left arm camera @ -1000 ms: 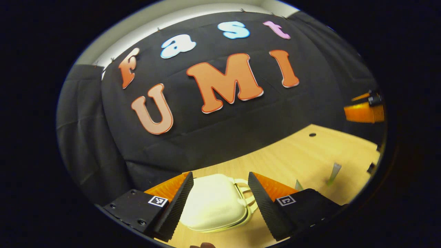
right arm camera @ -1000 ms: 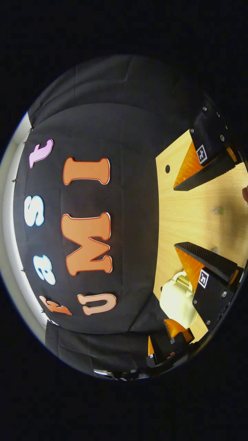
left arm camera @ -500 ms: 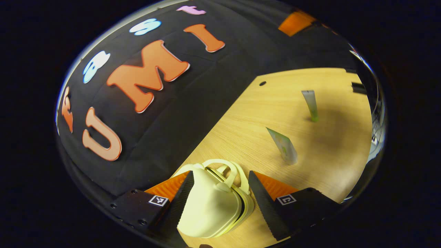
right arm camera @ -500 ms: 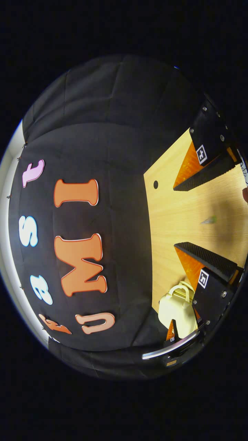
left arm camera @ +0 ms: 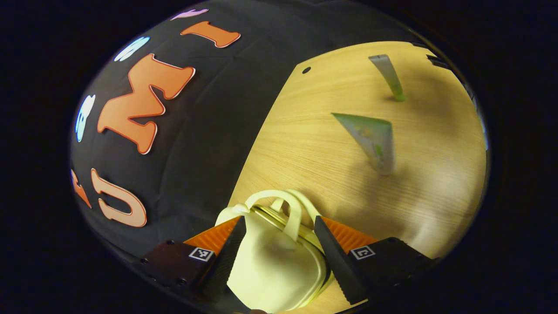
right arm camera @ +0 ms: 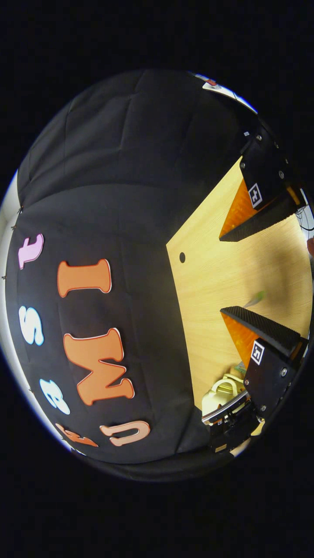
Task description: First open the suitcase, pack the skin care products into it, and then close the suitcase.
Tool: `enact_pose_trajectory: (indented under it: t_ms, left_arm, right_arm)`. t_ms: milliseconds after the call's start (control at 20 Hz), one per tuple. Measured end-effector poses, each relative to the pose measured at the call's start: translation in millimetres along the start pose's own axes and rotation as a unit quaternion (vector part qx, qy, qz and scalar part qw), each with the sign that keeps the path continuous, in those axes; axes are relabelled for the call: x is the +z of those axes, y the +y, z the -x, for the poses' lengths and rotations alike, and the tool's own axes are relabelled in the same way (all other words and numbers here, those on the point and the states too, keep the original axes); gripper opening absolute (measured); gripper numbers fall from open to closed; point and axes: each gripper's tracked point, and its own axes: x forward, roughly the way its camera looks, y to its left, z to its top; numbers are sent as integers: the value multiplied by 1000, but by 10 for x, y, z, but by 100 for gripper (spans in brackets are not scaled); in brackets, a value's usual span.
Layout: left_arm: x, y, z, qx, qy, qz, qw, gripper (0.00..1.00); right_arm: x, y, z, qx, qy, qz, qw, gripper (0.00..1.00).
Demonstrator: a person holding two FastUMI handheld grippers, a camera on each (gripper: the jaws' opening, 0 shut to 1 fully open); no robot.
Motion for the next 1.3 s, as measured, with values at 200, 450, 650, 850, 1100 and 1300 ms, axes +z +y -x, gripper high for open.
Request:
enact_pose_trajectory:
  t_ms: [200,450,650,850,1100,1300]
  left_arm:
    - [-55,28,-148,-6,22,-19,1000,98]
    - [-159,1,-334,-15,58,-52,997,97]
    - [-210,-115,-439,-36,75,-64,994,52]
    - [-170,-154,-502,-40,72,-68,994,14]
    - [-77,-123,-305,-87,62,38,994,11]
    - [39,-35,-172,-115,48,130,984,11]
  right_arm:
    - [-28,-65,8,-13,7,-12,1000,94]
    - [-20,-129,61,-24,11,-19,999,95]
    - [0,-221,140,-35,3,-27,999,94]
    - [1,-208,184,-38,3,-32,999,95]
    - [-25,-96,201,-28,2,-26,999,95]
    - [-7,81,180,-2,1,-24,1000,94]
